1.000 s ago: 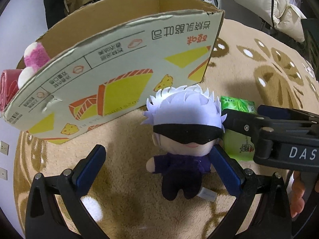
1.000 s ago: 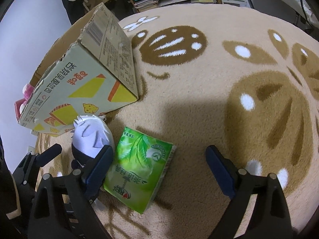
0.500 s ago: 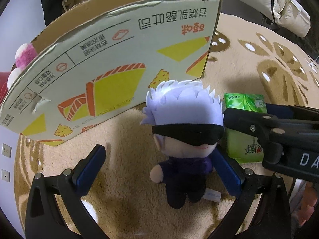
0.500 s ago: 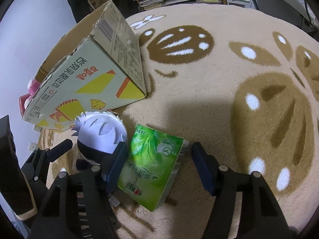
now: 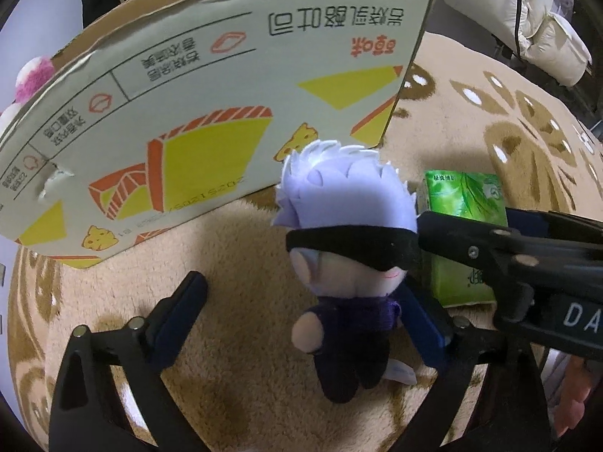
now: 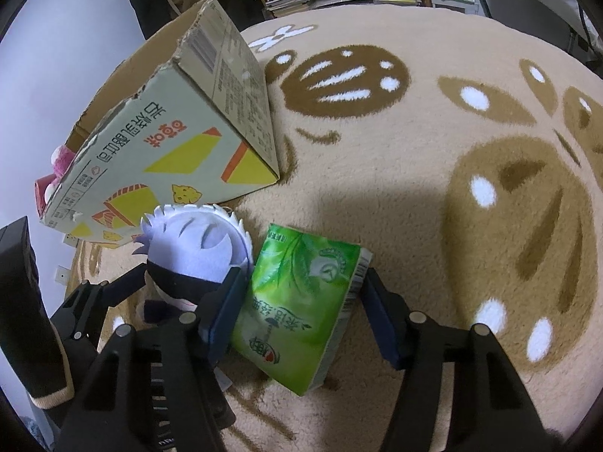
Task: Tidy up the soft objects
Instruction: 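Grasp the white-haired doll with the left tool while the right tool grasps the green tissue pack, then lift and carry the doll and tissue pack over the box with both tools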
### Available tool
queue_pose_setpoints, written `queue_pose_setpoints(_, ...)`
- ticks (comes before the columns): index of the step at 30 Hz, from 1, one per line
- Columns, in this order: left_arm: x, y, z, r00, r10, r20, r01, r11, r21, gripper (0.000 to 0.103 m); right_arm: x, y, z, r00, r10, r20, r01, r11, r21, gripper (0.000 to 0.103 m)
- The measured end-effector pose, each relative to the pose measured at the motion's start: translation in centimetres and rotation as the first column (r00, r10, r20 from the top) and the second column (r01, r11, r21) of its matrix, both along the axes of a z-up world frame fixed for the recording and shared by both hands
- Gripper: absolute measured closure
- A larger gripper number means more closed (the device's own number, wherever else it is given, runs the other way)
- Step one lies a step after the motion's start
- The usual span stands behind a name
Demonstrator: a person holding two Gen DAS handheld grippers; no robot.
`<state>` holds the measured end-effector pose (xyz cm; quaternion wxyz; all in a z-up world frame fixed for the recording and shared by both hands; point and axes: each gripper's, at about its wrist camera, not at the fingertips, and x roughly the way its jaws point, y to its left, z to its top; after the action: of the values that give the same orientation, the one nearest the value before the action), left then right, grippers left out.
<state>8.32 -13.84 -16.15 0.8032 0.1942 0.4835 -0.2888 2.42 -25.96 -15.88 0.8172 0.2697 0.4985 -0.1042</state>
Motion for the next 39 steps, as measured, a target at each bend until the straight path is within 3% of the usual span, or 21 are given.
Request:
queue_pose_setpoints(2,-0.4,-0.9,-0.1,1.000,-0.018,0.006,0.018,1.000,-0.002,0.020,0.1,0.0,-0.2,1.000,-0.002,-0.005,0.002,1.000,0.002,0.035)
queue_pose_setpoints(3,-0.6,-1.1,-0.1,1.000,-0.030,0.004,0.030,1.000,-0.006,0.033,0.2,0.0,-0.3,1.000,-0.004,-0.008,0.004,1.000,0.004,0.035)
queue_pose_setpoints(5,-1.1,-1.5,0.0,0.997,-0.068,-0.022,0.068,0.997,-0.026,0.048,0.3,-0.2,-0.5,1.000,-0.008,-0.012,0.008,1.000,0.011,0.035)
queue_pose_setpoints(8,-1.7,-2.1,0.2,0.995,-0.100,-0.010,0.100,0.995,-0.016,0.063,0.6,-0.2,-0.6,1.000,-0.004,-0.018,0.004,1.000,0.004,0.035)
queue_pose_setpoints(16,-1.7,-2.0,0.3,0.997,-0.071,-0.028,0.070,0.997,-0.042,0.070,0.4,-0.2,-0.2,1.000,-0.015,-0.008,0.015,1.000,-0.010,0.041)
queue_pose_setpoints(23,-2.1,-0.7,1.3,0.999,-0.037,0.021,0.037,0.999,-0.011,0.070,-0.3,-0.1,0.8,0.999,0.004,0.041,-0.004,1.000,0.003,0.043)
queue_pose_setpoints(39,-2.8,3.6,6.7,0.984,0.072,0.165,-0.067,0.997,-0.037,0.070,-2.2,1.2,4.9,0.989,0.037,0.143,-0.034,0.999,-0.018,0.044)
